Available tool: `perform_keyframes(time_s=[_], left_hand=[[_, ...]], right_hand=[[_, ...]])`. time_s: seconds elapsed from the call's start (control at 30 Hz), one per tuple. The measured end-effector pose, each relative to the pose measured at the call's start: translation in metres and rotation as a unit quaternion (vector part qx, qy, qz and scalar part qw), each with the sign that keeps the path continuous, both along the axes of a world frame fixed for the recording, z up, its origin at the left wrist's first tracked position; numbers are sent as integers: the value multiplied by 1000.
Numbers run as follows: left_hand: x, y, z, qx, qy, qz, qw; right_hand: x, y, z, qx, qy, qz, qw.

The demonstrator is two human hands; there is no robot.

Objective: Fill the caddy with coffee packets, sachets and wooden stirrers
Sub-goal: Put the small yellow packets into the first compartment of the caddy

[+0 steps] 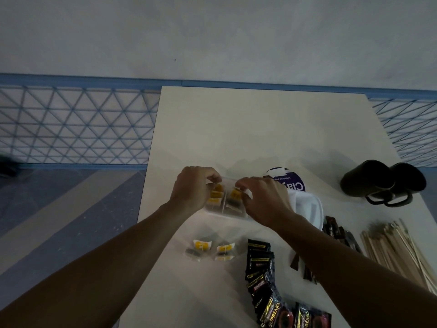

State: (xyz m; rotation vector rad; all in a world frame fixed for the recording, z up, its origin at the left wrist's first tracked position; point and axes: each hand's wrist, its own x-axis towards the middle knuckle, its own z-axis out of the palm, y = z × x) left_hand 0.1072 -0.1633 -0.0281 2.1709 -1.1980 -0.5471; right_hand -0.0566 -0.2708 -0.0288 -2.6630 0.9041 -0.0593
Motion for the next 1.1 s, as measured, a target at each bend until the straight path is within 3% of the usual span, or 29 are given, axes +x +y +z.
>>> perform_keyframes(time_s=[0.23, 0.4, 0.57, 0.83, 1.1], left_hand=[[4, 4, 3, -14, -8, -10, 1000], [8, 12, 6, 55, 24, -53, 997], [1, 10, 6, 130, -31, -49, 990], [-9, 5, -2, 128, -88, -33, 987], [-8, 7, -3, 108, -68, -35, 991]], right_hand=[[-1, 5, 3, 9, -75, -7, 997], [-1, 4, 11, 37, 34, 45, 998], [6, 7, 13, 8, 104, 55, 993], [9, 11, 8, -11, 63, 16, 998], [6, 11, 5, 1, 56, 13, 998]])
